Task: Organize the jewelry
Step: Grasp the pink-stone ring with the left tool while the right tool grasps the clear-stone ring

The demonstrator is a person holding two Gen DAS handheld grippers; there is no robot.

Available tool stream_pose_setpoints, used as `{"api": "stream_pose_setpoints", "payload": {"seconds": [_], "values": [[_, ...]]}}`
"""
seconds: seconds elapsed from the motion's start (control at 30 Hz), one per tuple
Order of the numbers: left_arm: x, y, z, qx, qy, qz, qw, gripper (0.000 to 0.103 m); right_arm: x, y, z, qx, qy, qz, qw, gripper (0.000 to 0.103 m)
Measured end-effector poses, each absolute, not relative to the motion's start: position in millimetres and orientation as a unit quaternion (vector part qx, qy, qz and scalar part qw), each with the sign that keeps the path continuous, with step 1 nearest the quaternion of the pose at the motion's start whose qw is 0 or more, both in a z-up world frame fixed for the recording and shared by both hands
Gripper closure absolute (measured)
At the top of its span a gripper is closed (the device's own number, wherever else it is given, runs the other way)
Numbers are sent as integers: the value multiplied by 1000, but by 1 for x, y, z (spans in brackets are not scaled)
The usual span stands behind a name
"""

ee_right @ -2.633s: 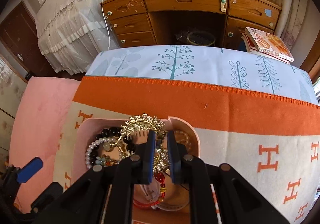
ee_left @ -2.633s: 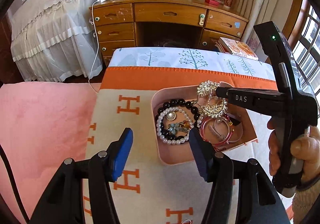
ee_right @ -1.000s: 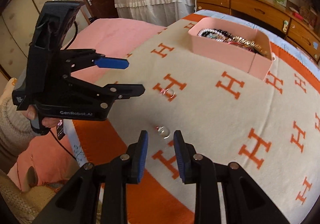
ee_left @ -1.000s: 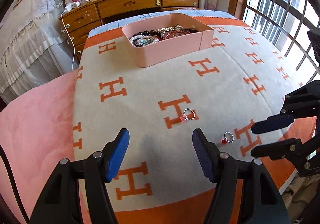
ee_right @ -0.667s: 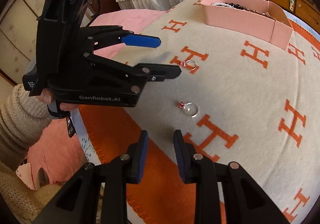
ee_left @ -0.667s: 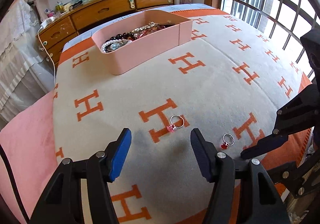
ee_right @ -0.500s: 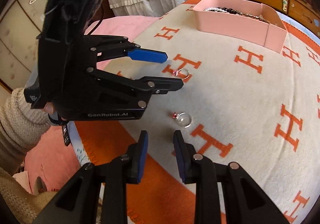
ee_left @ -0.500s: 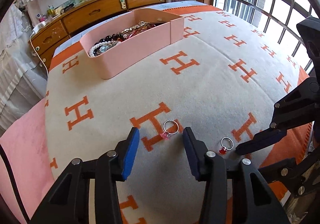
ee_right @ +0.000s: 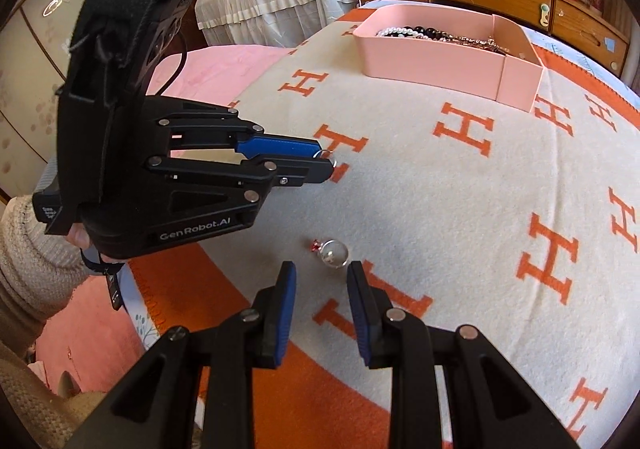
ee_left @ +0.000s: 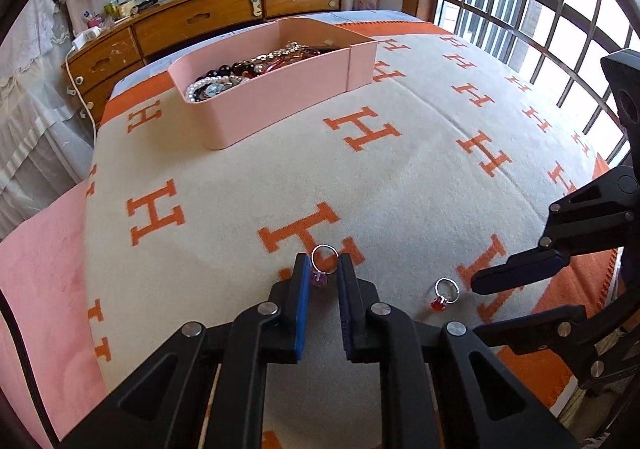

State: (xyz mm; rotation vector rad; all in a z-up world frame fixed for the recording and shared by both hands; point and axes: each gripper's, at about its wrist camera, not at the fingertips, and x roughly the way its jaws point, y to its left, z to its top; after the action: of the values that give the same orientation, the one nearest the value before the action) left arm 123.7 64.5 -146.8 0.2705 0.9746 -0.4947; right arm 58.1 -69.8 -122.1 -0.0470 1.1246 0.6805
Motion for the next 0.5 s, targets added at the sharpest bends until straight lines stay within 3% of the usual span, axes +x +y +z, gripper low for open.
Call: {"api": "stream_pose_setpoints", "payload": {"seconds": [0.5], "values": [[96,120,-141,-46,462,-171,869,97,66,-45,-128,-32,513,285,809,76]]}}
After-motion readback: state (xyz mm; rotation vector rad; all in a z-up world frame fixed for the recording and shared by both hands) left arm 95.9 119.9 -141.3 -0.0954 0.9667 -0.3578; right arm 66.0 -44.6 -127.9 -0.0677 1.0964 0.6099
